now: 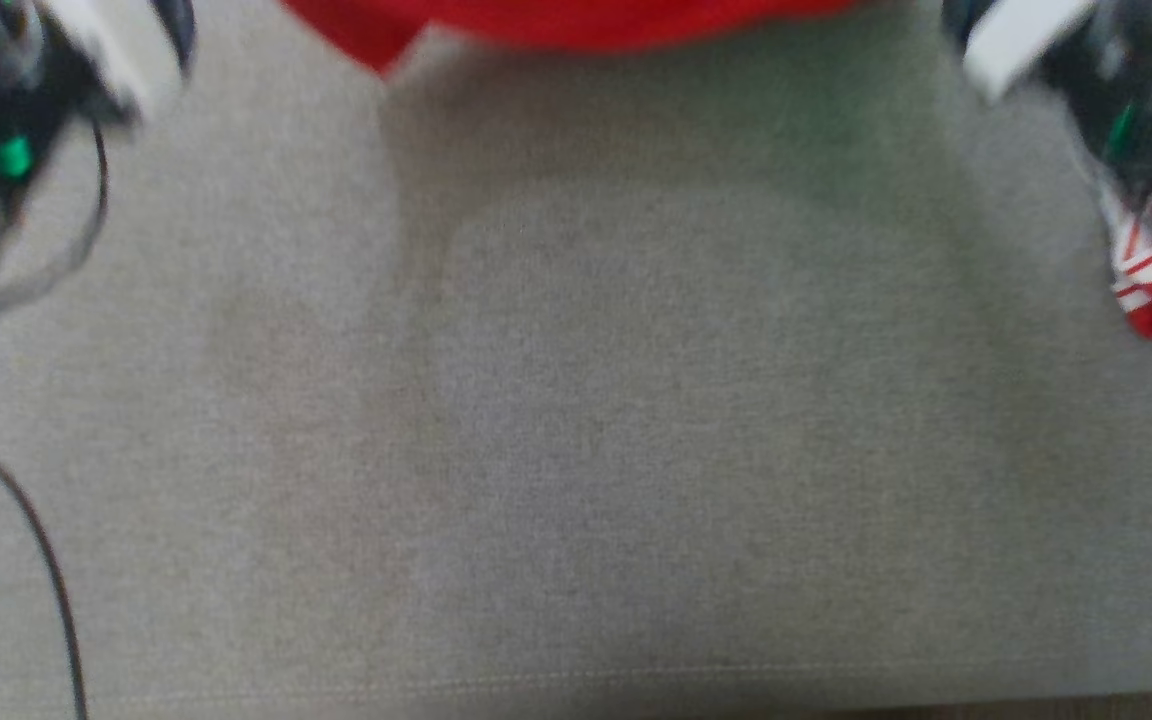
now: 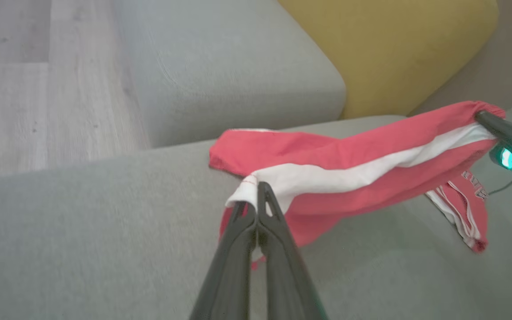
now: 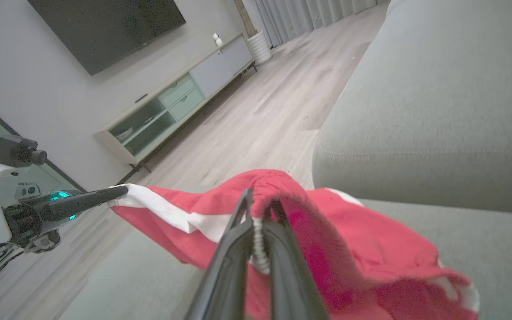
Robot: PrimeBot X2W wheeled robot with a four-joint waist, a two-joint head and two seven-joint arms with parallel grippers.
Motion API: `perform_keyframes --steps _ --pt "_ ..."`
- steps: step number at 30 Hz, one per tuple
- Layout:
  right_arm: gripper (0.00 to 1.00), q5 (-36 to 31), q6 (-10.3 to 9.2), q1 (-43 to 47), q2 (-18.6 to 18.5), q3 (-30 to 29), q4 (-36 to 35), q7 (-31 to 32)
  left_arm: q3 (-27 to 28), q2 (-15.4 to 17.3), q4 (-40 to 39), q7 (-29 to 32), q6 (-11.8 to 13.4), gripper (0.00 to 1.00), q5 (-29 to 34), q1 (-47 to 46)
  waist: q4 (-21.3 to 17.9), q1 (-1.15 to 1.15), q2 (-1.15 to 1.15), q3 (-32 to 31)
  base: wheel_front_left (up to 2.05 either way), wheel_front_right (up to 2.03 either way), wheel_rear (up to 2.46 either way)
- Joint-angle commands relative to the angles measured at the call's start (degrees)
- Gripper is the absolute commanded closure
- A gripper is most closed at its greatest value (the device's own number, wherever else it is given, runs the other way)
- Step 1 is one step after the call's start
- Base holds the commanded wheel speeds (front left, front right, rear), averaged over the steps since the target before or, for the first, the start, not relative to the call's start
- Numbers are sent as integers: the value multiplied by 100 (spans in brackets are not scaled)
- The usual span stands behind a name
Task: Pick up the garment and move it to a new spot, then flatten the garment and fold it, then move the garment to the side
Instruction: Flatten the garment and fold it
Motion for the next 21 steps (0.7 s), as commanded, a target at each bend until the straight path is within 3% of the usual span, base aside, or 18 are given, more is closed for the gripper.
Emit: perform_keyframes --steps 1,9,21 --pt "100 136 -4 259 -148 83 -219 94 126 476 -274 114 -36 100 -184 -13 -44 0 0 -462 0 0 0" --pt "100 678 -4 1491 -668 806 -647 674 -229 1320 -1316 351 -36 100 -1256 1425 -166 0 0 -1382 0 0 0" --pt "100 1304 -4 3115 -1475 1032 -1577 1320 -470 2558 -2750 715 -36 100 -2296 2960 -340 0 0 -2034 0 0 0"
